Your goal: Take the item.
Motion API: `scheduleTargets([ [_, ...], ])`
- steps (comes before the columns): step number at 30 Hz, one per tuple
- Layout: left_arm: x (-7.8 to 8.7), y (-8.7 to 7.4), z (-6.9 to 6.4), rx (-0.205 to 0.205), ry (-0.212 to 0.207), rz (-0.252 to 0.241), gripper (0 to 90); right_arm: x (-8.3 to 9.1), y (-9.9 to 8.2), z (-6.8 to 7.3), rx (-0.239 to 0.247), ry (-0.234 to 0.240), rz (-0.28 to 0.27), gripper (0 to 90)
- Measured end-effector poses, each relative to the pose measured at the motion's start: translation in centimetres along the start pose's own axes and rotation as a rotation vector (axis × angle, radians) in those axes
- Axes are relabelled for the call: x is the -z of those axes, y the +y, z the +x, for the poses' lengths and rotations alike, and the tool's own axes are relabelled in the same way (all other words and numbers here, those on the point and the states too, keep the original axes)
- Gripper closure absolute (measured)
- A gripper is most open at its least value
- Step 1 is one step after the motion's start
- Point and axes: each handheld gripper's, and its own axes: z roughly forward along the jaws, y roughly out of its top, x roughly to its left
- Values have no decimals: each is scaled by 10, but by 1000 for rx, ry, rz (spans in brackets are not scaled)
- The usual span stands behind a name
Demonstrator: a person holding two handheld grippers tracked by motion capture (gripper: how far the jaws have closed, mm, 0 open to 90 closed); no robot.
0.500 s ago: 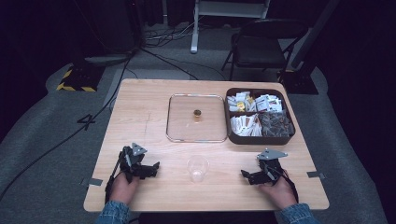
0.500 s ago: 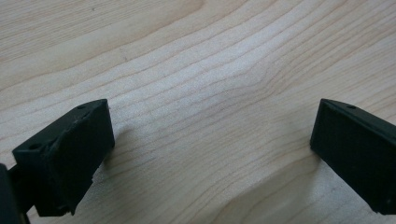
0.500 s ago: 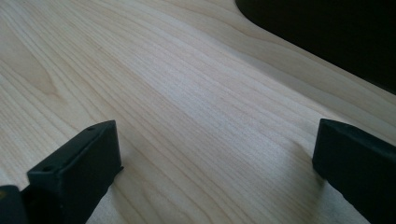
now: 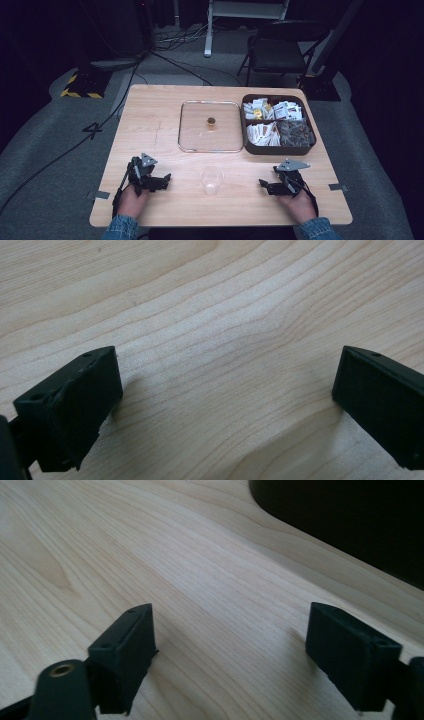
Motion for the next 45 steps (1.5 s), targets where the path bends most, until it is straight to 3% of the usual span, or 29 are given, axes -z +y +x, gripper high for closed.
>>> scheduleTargets([
  [5, 0, 0, 0, -2, 2, 0, 1, 2, 3, -3, -26, 24, 0, 277],
  [12, 0, 0, 0, -3, 2, 1, 1, 21, 9, -8, -34, 20, -73, 343],
  [29, 0, 0, 0, -3, 2, 1, 0, 57, 30, -19, -57, 10, -212, 358],
  [36, 0, 0, 0, -1, 0, -1, 0, 78, 48, -33, -69, -21, -265, 371],
  [45, -1, 1, 1, 2, 3, -1, 0, 85, 61, -53, -94, -50, -267, 379],
])
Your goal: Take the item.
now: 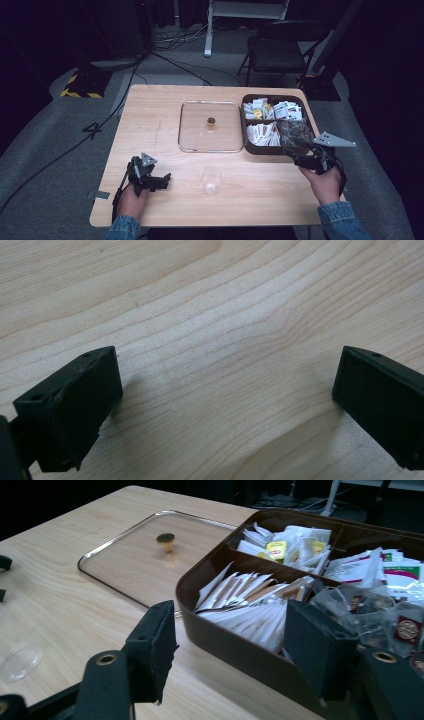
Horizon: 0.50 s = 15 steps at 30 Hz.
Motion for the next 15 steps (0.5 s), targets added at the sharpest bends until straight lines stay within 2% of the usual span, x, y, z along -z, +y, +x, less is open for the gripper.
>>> scheduleTargets([
  [3, 0, 0, 0, 2, 2, 1, 0, 0, 8, -16, -36, -27, 5, 379],
  [4, 0, 0, 0, 2, 1, 1, 0, 0, 8, -16, -36, -27, 5, 379],
  [6, 0, 0, 0, 1, 1, 1, 0, -1, 12, -26, -51, -40, 11, 378],
  [7, 0, 0, 0, 2, 1, 1, 0, -2, 16, -36, -49, -61, 24, 373],
  [8, 0, 0, 0, 2, 1, 1, 0, -2, 16, -36, -49, -61, 24, 373],
  [10, 0, 0, 0, 2, 1, 1, 1, -4, 20, -48, -38, -89, 32, 370],
  [11, 0, 0, 0, 1, 2, 1, 1, -4, 20, -48, -38, -89, 32, 370],
  [12, 0, 0, 0, 1, 2, 1, 0, -6, 21, -56, -41, -105, 40, 374],
  [15, 0, 0, 0, 2, 1, 2, 0, -8, 22, -63, -48, -118, 50, 375],
])
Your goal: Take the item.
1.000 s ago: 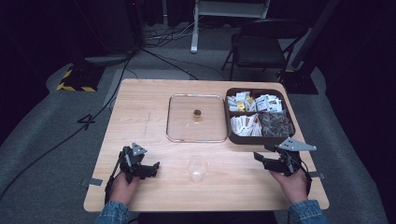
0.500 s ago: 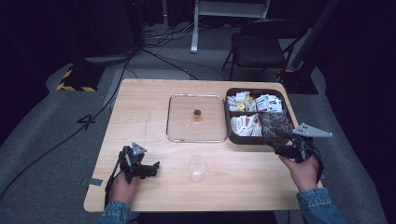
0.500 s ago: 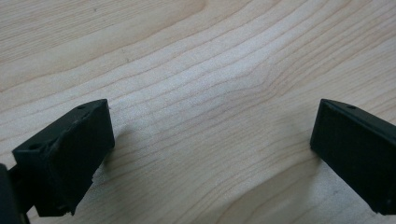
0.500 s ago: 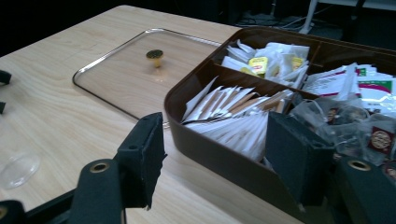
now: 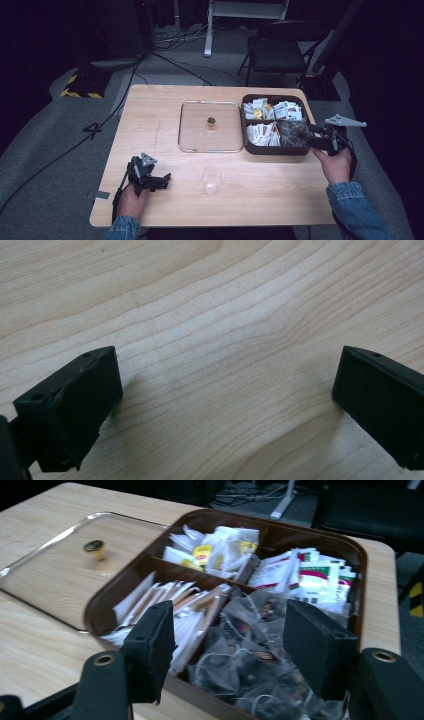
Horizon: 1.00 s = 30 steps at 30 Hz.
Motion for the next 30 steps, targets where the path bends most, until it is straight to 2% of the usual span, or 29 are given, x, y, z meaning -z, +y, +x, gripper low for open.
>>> scheduleTargets([
  [3, 0, 0, 0, -1, 0, -1, 1, -6, 2, -10, -14, -29, 19, 375],
  [9, 0, 0, 0, 0, 1, -1, 1, -19, 4, -25, -58, -34, 58, 376],
  [14, 0, 0, 0, -1, 1, 0, 0, -30, 6, -34, -58, -51, 97, 362],
  [19, 0, 0, 0, -1, 0, 1, 1, -41, 3, -40, -53, -68, 115, 358],
  [23, 0, 0, 0, 0, 0, 0, 0, -52, -2, -43, -62, -70, 152, 363],
  [30, 0, 0, 0, -1, 0, 0, 0, -67, -8, -45, -67, -70, 189, 373],
])
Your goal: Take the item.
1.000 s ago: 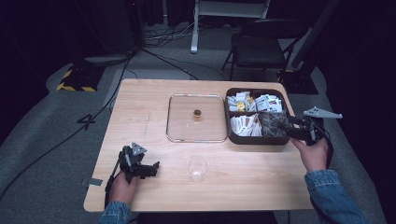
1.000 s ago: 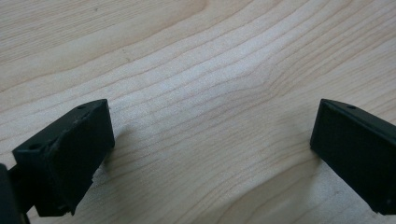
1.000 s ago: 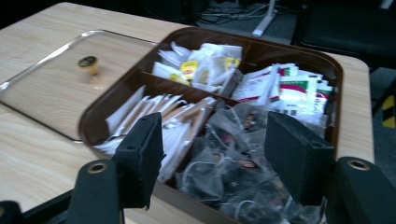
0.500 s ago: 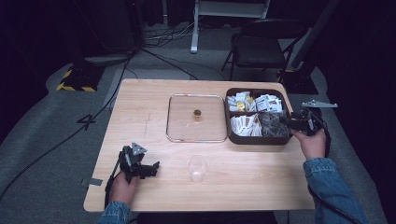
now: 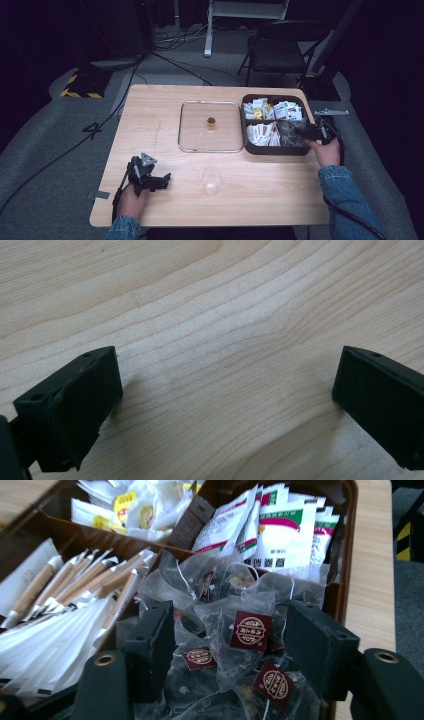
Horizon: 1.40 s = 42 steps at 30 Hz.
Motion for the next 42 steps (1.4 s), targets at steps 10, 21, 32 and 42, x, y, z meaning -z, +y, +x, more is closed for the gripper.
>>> scheduleTargets([
  [10, 0, 0, 0, -1, 1, 1, 1, -13, -4, -3, -23, -16, 53, 386],
  [21, 0, 0, 0, 0, 0, 1, 1, -25, -7, -10, -51, 17, 109, 577],
  [32, 0, 0, 0, 0, 1, 1, 1, -18, -3, -8, -15, 18, 80, 702],
  [42, 0, 0, 0, 0, 1, 1, 1, -1, 3, -3, -32, 69, -24, 703],
])
